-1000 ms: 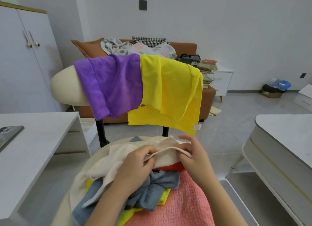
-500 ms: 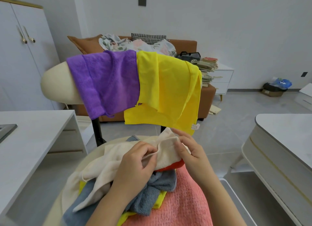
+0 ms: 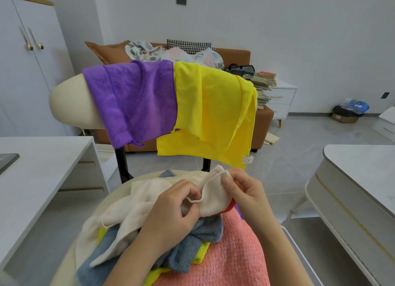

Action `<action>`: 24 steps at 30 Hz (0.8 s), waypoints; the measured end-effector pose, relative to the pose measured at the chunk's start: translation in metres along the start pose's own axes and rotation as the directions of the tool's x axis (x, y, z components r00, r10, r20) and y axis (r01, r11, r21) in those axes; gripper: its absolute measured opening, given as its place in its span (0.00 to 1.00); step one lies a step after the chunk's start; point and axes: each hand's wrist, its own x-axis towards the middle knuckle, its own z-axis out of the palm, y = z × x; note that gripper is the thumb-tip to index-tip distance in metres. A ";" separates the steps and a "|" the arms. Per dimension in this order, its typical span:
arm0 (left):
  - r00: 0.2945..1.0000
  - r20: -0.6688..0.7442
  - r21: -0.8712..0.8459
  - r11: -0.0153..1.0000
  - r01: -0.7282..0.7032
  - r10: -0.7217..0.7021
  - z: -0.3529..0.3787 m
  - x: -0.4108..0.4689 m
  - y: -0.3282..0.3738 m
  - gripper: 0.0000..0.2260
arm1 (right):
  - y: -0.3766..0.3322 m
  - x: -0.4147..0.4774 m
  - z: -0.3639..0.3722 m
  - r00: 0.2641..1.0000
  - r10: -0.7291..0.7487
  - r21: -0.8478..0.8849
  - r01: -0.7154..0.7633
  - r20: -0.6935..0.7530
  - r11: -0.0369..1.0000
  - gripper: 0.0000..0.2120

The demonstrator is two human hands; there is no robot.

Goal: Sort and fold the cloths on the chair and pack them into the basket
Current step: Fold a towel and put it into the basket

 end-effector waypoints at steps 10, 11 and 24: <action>0.999 0.051 -0.012 1.000 -0.012 0.013 -0.002 0.000 0.002 0.03 | -0.006 -0.002 0.003 0.995 -0.021 0.023 0.023 -0.096 0.999 0.12; 0.999 0.043 0.000 1.000 -0.015 0.015 -0.002 0.000 0.003 0.05 | -0.006 -0.002 0.003 0.995 -0.023 0.015 0.024 -0.099 1.000 0.10; 0.996 0.065 0.064 0.996 -0.062 0.058 -0.003 0.001 0.009 0.03 | -0.015 -0.003 0.001 0.994 0.088 0.128 -0.079 -0.067 0.989 0.08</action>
